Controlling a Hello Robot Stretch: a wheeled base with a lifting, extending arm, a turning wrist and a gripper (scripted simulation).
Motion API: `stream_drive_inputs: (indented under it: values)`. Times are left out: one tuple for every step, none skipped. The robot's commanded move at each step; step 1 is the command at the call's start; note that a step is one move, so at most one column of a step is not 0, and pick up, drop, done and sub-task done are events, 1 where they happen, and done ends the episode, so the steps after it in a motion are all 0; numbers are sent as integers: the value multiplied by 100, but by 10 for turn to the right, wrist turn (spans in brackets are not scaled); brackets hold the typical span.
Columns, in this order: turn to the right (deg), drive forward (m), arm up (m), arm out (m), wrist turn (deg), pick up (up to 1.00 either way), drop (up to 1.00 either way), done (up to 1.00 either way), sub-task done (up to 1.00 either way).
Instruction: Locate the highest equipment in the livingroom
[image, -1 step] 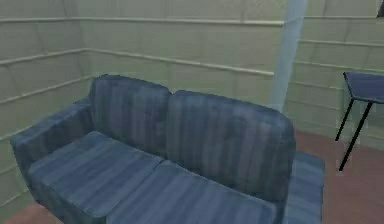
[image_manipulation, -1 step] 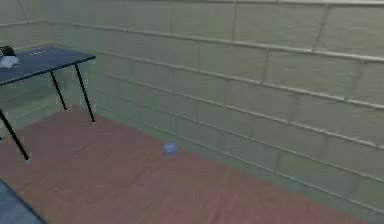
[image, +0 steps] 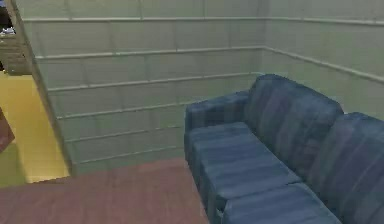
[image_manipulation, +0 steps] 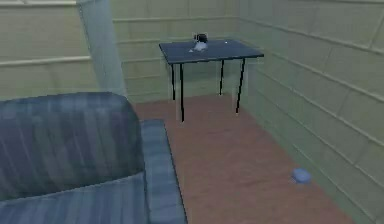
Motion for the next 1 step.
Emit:
stream_drive_inputs:
  values:
    - [-450, 0, 0, 0, 0, 0, 0, 0, 0]
